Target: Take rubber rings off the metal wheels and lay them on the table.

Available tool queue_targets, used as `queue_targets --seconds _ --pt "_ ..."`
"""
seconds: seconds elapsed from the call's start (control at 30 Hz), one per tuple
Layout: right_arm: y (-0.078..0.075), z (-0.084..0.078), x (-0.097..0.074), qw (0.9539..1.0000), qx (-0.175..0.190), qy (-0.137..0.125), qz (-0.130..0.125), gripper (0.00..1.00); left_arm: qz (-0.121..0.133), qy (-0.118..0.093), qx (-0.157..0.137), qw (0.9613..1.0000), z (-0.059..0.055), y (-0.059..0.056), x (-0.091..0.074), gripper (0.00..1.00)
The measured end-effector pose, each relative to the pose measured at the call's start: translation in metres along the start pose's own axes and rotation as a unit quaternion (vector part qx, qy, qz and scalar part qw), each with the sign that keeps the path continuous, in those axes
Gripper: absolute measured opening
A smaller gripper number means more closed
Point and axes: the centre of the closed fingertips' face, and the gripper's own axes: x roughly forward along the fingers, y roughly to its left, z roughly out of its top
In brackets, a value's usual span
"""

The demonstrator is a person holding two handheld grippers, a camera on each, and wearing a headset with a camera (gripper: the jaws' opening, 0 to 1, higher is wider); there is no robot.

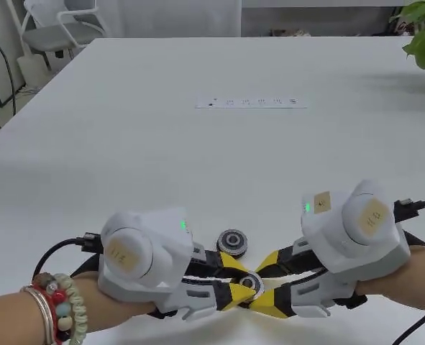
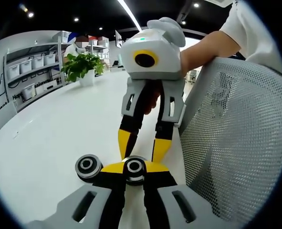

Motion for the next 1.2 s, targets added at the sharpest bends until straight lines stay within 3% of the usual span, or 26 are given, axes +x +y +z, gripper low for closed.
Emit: queue_targets --seconds 0.2,0.3,0.63,0.77,0.87,1.0,1.1,1.2 --pt "-0.001 -0.005 -0.005 0.9999 0.005 0.009 0.003 0.15 0.0 0.0 0.0 1.0 0.0 0.0 0.0 0.09" --pt "-0.006 -0.01 -0.007 0.9998 -0.006 0.019 -0.009 0.01 0.002 -0.001 -0.002 1.0 0.0 0.002 -0.001 0.08" --pt "-0.007 -0.008 -0.006 0.9995 0.015 0.024 -0.013 0.0 0.003 0.0 -0.002 1.0 -0.001 0.001 -0.002 0.09" --pt "-0.009 -0.008 -0.007 0.998 0.055 0.029 -0.017 0.0 0.003 0.001 -0.001 1.0 -0.001 0.001 -0.002 0.09" --pt "-0.01 -0.01 -0.007 0.9926 0.115 0.032 -0.018 0.0 0.003 0.001 0.0 1.0 -0.001 0.001 -0.002 0.09" --pt "-0.012 -0.012 -0.005 0.99 0.136 0.033 -0.017 0.0 0.003 0.0 0.0 1.0 -0.001 0.001 -0.002 0.09" --pt "-0.012 -0.012 -0.006 0.9803 0.194 0.036 -0.017 0.0 0.002 0.0 -0.001 1.0 -0.001 0.0 -0.002 0.09" --pt "-0.012 -0.012 -0.007 0.9747 0.221 0.033 -0.013 0.0 0.002 0.0 -0.001 1.0 -0.001 0.0 -0.002 0.09"
